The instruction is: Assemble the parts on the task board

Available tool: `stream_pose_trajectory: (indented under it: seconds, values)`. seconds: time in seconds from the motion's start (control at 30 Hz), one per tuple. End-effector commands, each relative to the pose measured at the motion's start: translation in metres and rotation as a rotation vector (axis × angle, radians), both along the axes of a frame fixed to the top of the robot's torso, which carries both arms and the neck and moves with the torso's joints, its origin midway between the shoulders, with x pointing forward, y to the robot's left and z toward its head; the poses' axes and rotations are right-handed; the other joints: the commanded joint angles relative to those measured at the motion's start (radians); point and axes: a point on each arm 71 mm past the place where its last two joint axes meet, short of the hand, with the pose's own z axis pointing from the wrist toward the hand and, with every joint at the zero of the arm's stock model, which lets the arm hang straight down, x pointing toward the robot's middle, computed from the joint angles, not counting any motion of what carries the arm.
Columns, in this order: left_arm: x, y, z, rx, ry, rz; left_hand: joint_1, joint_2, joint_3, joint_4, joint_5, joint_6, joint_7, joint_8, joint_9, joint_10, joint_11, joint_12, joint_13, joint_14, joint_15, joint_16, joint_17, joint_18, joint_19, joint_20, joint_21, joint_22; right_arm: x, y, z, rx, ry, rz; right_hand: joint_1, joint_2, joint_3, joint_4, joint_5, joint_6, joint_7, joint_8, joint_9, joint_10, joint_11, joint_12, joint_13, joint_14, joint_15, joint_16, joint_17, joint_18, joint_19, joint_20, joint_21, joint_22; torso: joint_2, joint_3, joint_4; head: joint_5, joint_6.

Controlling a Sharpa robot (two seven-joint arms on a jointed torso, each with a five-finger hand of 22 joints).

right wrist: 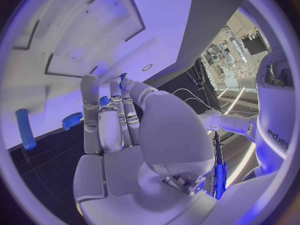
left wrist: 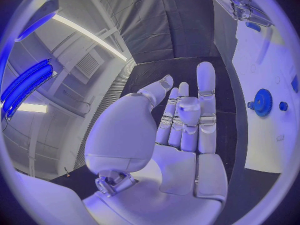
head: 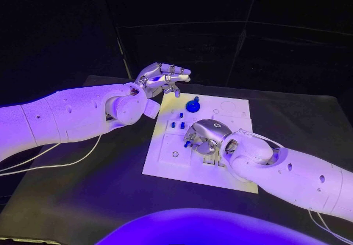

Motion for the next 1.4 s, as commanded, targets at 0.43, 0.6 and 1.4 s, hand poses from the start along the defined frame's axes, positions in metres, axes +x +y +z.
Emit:
stream_pose_trajectory:
  seconds: [0.43,0.6,1.4]
  values:
    - [-0.0001,-0.0015,0.0020,-0.008,-0.011,-0.016,-0.003,0.007,-0.005,0.000,-0.002,-0.009,-0.001,-0.006,-0.001,-0.005,-0.001,0.006,-0.001,-0.004,0.002,0.000,-0.001,0.011,-0.003,0.003,-0.004,-0.001,-0.0044,0.0054,-0.0065,-0.054,0.019,0.025,-0.016,0.001,0.003,0.002,-0.006,0.007,0.003,-0.002,0.001,0.006,0.004,-0.006,-0.002,0.033,-0.003,0.002,-0.003,0.003,-0.003,0.004,0.000,-0.005,0.000,-0.0001,-0.0011,0.001,-0.005]
    - [-0.0001,-0.0015,0.0020,-0.008,-0.010,-0.018,-0.003,0.007,-0.005,0.000,-0.002,-0.009,-0.001,-0.006,-0.001,-0.005,-0.001,0.006,-0.001,-0.004,0.002,0.000,-0.001,0.011,-0.003,0.003,-0.004,-0.001,-0.0050,0.0057,-0.0076,-0.065,0.019,0.027,-0.022,0.000,0.001,0.003,-0.011,0.007,0.003,-0.002,0.001,0.007,0.003,-0.007,-0.003,0.032,-0.003,0.001,-0.005,0.004,-0.005,0.004,-0.001,-0.008,0.000,-0.0001,-0.0003,0.001,-0.006]
    - [-0.0004,-0.0016,0.0016,-0.007,-0.003,-0.026,-0.002,0.009,-0.006,0.000,-0.002,-0.011,-0.001,-0.006,-0.001,-0.008,0.000,0.008,-0.001,-0.005,0.003,0.001,-0.003,0.011,-0.003,0.004,-0.004,-0.001,-0.0036,0.0013,0.0010,0.031,-0.050,-0.017,-0.072,-0.052,-0.033,0.008,-0.015,-0.151,0.040,-0.057,-0.004,-0.180,0.054,-0.078,-0.032,0.006,0.038,-0.043,-0.081,0.015,-0.055,0.042,-0.052,-0.083,-0.001,0.0003,-0.0010,-0.002,-0.004]
